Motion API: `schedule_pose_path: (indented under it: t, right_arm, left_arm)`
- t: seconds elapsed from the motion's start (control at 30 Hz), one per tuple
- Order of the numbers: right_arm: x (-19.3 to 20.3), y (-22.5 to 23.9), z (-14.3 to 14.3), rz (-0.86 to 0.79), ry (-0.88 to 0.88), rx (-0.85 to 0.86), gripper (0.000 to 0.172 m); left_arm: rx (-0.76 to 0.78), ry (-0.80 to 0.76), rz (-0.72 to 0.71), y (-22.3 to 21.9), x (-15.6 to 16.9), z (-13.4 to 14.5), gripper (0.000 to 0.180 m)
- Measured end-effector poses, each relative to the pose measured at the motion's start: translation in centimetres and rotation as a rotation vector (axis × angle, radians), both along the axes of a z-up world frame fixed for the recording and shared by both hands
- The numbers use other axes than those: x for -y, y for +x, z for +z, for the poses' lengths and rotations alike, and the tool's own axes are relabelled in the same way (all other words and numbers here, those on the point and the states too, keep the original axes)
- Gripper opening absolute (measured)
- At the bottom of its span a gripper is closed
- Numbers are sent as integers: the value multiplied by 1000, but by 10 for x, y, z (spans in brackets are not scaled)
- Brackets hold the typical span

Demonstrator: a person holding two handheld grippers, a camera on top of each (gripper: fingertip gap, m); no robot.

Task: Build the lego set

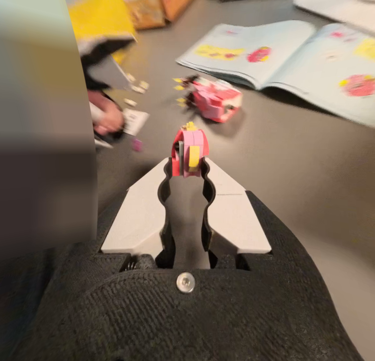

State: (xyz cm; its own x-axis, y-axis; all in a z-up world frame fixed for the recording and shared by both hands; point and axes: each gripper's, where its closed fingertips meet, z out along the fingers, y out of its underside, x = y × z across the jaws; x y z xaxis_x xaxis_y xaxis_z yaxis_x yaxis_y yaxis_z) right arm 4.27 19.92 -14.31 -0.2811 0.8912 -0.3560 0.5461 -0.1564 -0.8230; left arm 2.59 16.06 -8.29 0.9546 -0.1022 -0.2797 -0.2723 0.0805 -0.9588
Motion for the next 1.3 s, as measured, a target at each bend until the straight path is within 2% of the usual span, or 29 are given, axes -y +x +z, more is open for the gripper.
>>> schedule_pose_path:
  t: [0.07, 0.17, 0.33, 0.43, 0.47, 0.53, 0.6, 0.73, 0.83, 0.9, 1.03, 1.1, 1.2, 1.3]
  right_arm:
    - [-16, -3, -17, -40, 214, 5, 27]
    - [-24, -7, -30, -59, 385, -17, 28]
    - [-30, -1, -49, -37, 469, 53, 27]
    - [-33, 0, -49, -46, 482, 54, 28]
    - [-34, 0, -49, -57, 477, 57, 36]
    - [-35, 3, -50, -70, 448, 72, 61]
    - [-37, 11, -50, -92, 414, 83, 68]
    - [-44, 27, -30, -205, 422, -35, 71]
    - [-45, 32, 15, -390, 450, -314, 58]
    - [-30, 31, 37, -450, 406, -466, 49]
    - [11, 5, 55, -457, 421, -611, 45]
    - [34, -16, 58, -413, 540, -665, 40]
    - [53, -52, 48, -362, 736, -636, 35]
    - [64, -77, 61, -388, 798, -734, 26]
  left_arm:
    - [80, 8, 20, -10, 1, 2, 89]
    - [157, 51, 54, -24, 5, 9, 85]
    - [206, 99, 137, -42, 11, 17, 84]
    - [211, 111, 151, -44, 12, 19, 83]
    - [212, 113, 155, -44, 12, 19, 84]
    - [221, 118, 164, -46, 13, 20, 86]
    - [238, 127, 174, -49, 14, 22, 87]
    - [284, 168, 185, -56, 19, 29, 93]
    - [287, 223, 223, -64, 28, 41, 94]
    - [268, 279, 269, -73, 40, 52, 93]
    - [198, 325, 373, -99, 67, 61, 87]
    - [156, 285, 419, -113, 79, 55, 84]
    - [84, 188, 484, -128, 100, 40, 79]
    - [43, 138, 465, -125, 122, 30, 77]
